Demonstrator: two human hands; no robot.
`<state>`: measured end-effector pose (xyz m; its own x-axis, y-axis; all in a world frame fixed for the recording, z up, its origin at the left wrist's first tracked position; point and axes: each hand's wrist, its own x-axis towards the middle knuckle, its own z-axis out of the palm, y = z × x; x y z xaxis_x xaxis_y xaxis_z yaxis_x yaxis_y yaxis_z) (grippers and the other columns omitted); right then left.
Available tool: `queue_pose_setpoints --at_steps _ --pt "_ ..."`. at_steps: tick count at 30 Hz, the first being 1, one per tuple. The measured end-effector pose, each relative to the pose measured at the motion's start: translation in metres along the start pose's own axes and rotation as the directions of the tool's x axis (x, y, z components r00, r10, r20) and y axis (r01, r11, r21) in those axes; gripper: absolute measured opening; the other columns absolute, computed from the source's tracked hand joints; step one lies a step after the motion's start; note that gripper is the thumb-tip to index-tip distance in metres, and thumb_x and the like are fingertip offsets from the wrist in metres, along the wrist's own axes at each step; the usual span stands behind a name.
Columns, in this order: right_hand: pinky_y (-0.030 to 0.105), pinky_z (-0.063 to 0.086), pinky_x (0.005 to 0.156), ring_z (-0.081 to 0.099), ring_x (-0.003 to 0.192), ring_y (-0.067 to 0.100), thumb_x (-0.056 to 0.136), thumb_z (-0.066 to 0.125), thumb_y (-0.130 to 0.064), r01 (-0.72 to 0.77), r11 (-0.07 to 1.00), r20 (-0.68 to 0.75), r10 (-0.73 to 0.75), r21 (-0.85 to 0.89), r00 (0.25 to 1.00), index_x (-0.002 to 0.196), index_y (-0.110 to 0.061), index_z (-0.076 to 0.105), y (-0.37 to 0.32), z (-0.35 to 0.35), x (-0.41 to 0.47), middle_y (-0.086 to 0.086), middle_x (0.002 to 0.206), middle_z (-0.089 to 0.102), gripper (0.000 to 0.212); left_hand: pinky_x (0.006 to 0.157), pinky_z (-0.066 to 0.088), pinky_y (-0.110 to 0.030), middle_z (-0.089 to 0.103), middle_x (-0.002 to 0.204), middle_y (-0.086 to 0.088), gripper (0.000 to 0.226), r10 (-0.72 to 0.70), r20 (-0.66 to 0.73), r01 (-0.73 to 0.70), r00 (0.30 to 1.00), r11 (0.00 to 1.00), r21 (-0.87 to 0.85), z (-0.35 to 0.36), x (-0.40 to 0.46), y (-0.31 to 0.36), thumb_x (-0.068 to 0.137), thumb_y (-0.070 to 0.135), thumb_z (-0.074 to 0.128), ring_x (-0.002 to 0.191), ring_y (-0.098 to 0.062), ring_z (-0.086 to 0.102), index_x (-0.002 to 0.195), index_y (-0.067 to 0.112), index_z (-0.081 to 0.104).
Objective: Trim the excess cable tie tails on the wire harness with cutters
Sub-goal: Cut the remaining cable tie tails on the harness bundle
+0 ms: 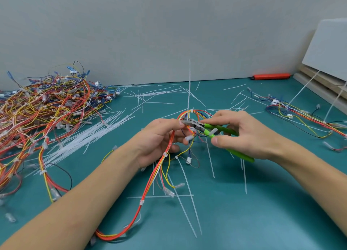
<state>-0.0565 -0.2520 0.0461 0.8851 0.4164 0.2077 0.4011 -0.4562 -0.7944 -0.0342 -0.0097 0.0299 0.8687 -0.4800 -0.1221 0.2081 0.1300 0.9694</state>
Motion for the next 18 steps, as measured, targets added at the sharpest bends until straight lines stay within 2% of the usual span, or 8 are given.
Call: queue_pose_setpoints --at_steps 3,6,8,11,14,18 --pt "0.025 0.045 0.077 0.061 0.088 0.011 0.077 0.072 -0.037 -0.010 0.997 -0.013 0.009 -0.077 1.000 0.130 -0.031 0.072 0.0010 -0.0009 0.0007 -0.003 0.099 0.063 0.053 0.047 0.037 -0.019 0.072 0.090 -0.007 0.021 -0.004 -0.014 0.003 1.000 0.998 -0.062 0.0007 0.0004 -0.0016 0.094 0.015 0.058 0.063 -0.012 0.061 0.091 0.015 0.080" --pt "0.012 0.037 0.079 0.057 0.094 -0.002 0.075 0.074 -0.048 0.019 0.972 0.005 -0.018 -0.235 1.000 0.140 -0.029 0.065 0.0002 -0.0002 -0.0004 -0.010 0.101 0.062 0.069 0.050 0.040 -0.018 0.070 0.083 -0.004 0.009 -0.020 -0.030 0.017 0.999 0.996 -0.093 0.0018 0.0005 -0.0017 0.082 0.018 0.070 0.058 -0.010 0.055 0.080 0.016 0.079" --pt "0.006 0.035 0.085 0.053 0.103 -0.008 0.073 0.080 -0.052 0.058 0.944 0.052 -0.044 -0.323 0.998 0.148 -0.027 0.056 0.0004 0.0005 -0.0018 -0.014 0.108 0.058 0.083 0.053 0.041 -0.019 0.069 0.080 -0.004 0.006 -0.036 -0.034 0.032 0.999 0.994 -0.108 0.0017 0.0007 -0.0018 0.071 0.021 0.075 0.056 -0.010 0.052 0.074 0.017 0.076" --pt "0.004 0.031 0.098 0.048 0.114 -0.003 0.071 0.087 -0.052 0.082 0.914 0.097 -0.047 -0.398 0.994 0.155 -0.024 0.046 0.0020 0.0009 -0.0026 -0.011 0.118 0.055 0.098 0.052 0.044 -0.018 0.068 0.077 -0.005 0.005 -0.061 -0.055 0.052 0.997 0.987 -0.150 0.0007 0.0019 -0.0030 0.076 0.018 0.071 0.056 -0.010 0.050 0.076 0.016 0.076" --pt "0.004 0.030 0.094 0.046 0.113 -0.001 0.071 0.075 -0.053 0.074 0.901 0.099 -0.035 -0.427 0.994 0.157 -0.026 0.044 0.0025 0.0008 -0.0024 -0.012 0.117 0.053 0.095 0.052 0.047 -0.018 0.068 0.077 -0.005 0.006 -0.074 -0.066 0.063 0.995 0.984 -0.165 0.0011 0.0014 -0.0026 0.075 0.019 0.073 0.056 -0.009 0.050 0.078 0.014 0.077" --pt "0.003 0.034 0.087 0.050 0.110 -0.007 0.071 0.072 -0.041 0.068 0.936 0.019 -0.065 -0.346 0.998 0.149 -0.025 0.053 0.0021 0.0034 -0.0015 -0.005 0.117 0.061 0.082 0.057 0.052 -0.020 0.070 0.081 -0.005 0.008 -0.068 -0.038 0.061 0.997 0.983 -0.175 0.0001 -0.0004 0.0003 0.073 0.022 0.077 0.054 -0.008 0.052 0.078 0.015 0.079"
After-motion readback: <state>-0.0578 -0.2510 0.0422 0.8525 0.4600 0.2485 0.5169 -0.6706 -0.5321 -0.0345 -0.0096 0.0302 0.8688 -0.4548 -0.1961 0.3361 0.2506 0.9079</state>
